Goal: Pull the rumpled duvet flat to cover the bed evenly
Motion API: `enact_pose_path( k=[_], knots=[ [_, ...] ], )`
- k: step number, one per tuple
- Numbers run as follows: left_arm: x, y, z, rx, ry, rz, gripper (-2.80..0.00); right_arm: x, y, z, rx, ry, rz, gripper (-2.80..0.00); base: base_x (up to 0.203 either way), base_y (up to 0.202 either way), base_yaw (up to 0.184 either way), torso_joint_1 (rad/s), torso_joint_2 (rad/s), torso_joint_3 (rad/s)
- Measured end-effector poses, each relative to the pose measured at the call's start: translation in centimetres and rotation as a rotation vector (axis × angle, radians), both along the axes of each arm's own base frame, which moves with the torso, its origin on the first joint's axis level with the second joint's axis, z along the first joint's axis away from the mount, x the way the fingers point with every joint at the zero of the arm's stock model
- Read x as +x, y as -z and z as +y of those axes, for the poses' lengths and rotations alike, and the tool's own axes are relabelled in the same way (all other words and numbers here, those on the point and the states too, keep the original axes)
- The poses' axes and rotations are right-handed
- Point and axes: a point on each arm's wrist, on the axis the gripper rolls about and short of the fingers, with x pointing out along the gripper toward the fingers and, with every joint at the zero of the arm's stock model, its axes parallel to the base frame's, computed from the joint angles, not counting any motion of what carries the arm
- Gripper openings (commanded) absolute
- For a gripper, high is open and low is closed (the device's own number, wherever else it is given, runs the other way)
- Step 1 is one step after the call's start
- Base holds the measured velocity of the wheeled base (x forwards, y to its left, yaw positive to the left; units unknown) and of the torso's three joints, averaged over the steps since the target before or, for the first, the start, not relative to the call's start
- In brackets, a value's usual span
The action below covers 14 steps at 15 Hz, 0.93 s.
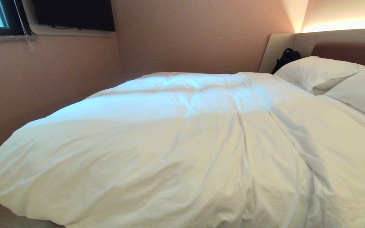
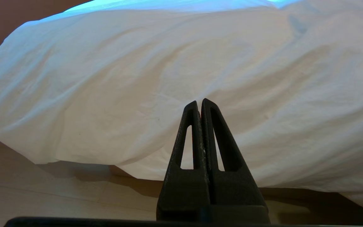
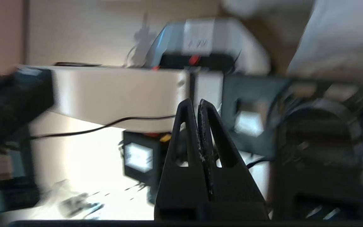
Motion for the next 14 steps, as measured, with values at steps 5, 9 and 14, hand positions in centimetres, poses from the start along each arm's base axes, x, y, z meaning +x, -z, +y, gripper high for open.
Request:
enact_pose_path(
  k=[5,9,14],
  knots=[
    [0.0,0.0,0.0,0.0,0.0,0.0,-2.8,-2.0,2.2,-0.5,-0.096,-0.01,-0.289,-2.8,0.0,0.0,0.0,0.0,0.0,0.0],
    [0.0,0.0,0.0,0.0,0.0,0.0,-2.8,-2.0,2.6,-0.7,-0.104,0.105,-0.51,-2.8,0.0,0.0,0.0,0.0,0.0,0.0],
    [0.0,0.0,0.0,0.0,0.0,0.0,-2.8,-2.0,0.3,-1.2,-0.057,0.377,-0.761,-2.8,0.0,0.0,0.0,0.0,0.0,0.0]
  ],
)
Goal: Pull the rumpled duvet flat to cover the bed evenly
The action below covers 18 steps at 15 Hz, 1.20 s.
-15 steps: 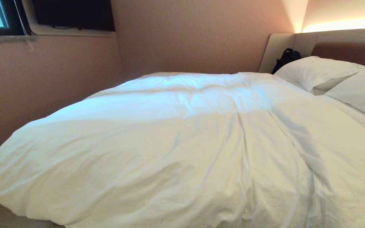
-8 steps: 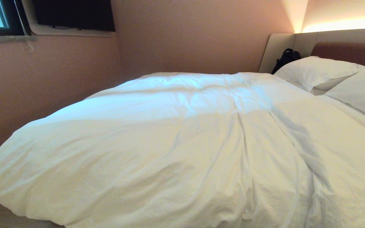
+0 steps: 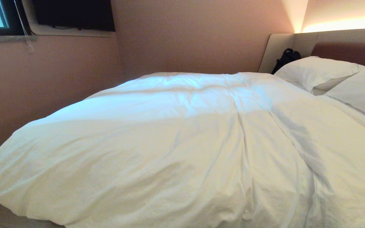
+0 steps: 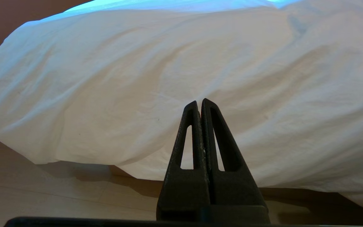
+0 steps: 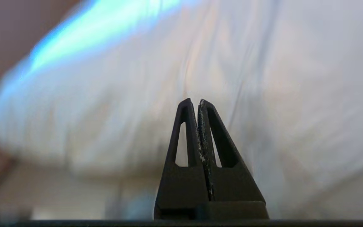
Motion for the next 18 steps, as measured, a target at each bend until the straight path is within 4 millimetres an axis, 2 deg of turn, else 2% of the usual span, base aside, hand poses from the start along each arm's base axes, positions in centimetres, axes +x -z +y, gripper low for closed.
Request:
enact_pose_path(
  k=[3,7,11,15,18],
  knots=[
    [0.0,0.0,0.0,0.0,0.0,0.0,-2.8,-1.2,-1.2,-0.5,0.041,0.128,-0.176,-2.8,0.0,0.0,0.0,0.0,0.0,0.0],
    [0.0,0.0,0.0,0.0,0.0,0.0,-2.8,-2.6,-1.3,-1.1,0.075,0.193,-0.311,-2.8,0.0,0.0,0.0,0.0,0.0,0.0],
    [0.0,0.0,0.0,0.0,0.0,0.0,-2.8,-2.7,-0.5,-1.2,0.073,0.238,-0.312,-2.8,0.0,0.0,0.0,0.0,0.0,0.0],
    [0.0,0.0,0.0,0.0,0.0,0.0,-2.8,-2.7,0.3,-0.7,0.004,0.411,-0.312,-2.8,0.0,0.0,0.0,0.0,0.0,0.0],
    [0.0,0.0,0.0,0.0,0.0,0.0,-2.8,-3.3,1.6,-0.5,-0.043,0.47,-0.339,-2.8,0.0,0.0,0.0,0.0,0.0,0.0]
  ],
)
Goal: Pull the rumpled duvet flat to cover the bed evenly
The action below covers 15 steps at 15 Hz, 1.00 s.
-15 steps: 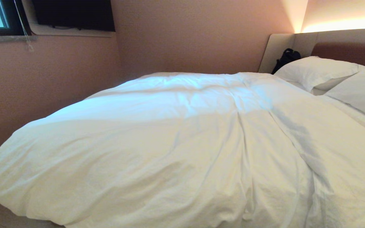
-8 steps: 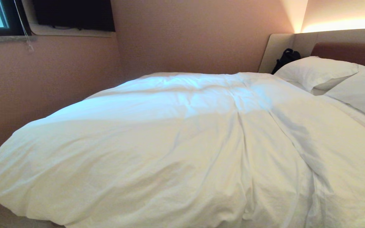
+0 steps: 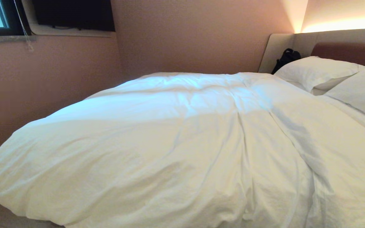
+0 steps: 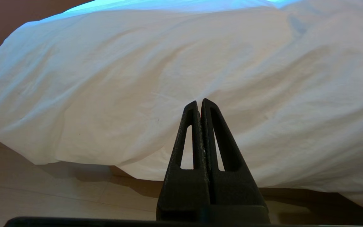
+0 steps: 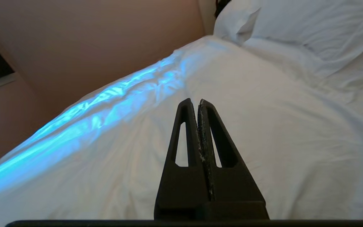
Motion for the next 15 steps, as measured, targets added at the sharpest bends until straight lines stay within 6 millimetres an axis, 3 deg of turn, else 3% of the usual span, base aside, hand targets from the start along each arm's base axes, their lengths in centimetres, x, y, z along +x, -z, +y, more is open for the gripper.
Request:
enact_pose_path(
  k=[6,15],
  knots=[
    [0.0,0.0,0.0,0.0,0.0,0.0,-2.8,-0.6,4.1,0.2,-0.136,-0.017,-0.038,-2.8,0.0,0.0,0.0,0.0,0.0,0.0],
    [0.0,0.0,0.0,0.0,0.0,0.0,-2.8,0.4,6.4,0.4,-0.285,-0.035,-0.027,-2.8,0.0,0.0,0.0,0.0,0.0,0.0]
  ],
)
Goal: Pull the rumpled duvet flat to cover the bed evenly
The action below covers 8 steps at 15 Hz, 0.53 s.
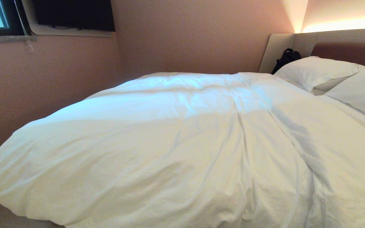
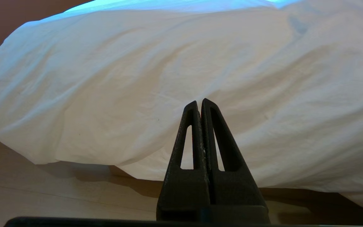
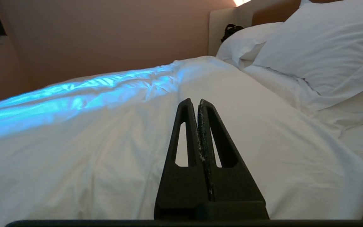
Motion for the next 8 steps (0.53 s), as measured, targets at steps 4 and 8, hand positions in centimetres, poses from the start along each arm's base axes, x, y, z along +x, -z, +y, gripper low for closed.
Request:
enact_pose_path(
  k=[4,8],
  knots=[
    [0.0,0.0,0.0,0.0,0.0,0.0,-2.8,1.6,2.3,0.0,-0.058,0.015,0.062,-2.8,0.0,0.0,0.0,0.0,0.0,0.0],
    [0.0,0.0,0.0,0.0,0.0,0.0,-2.8,2.8,4.3,0.1,-0.111,0.001,0.112,-2.8,0.0,0.0,0.0,0.0,0.0,0.0]
  ],
)
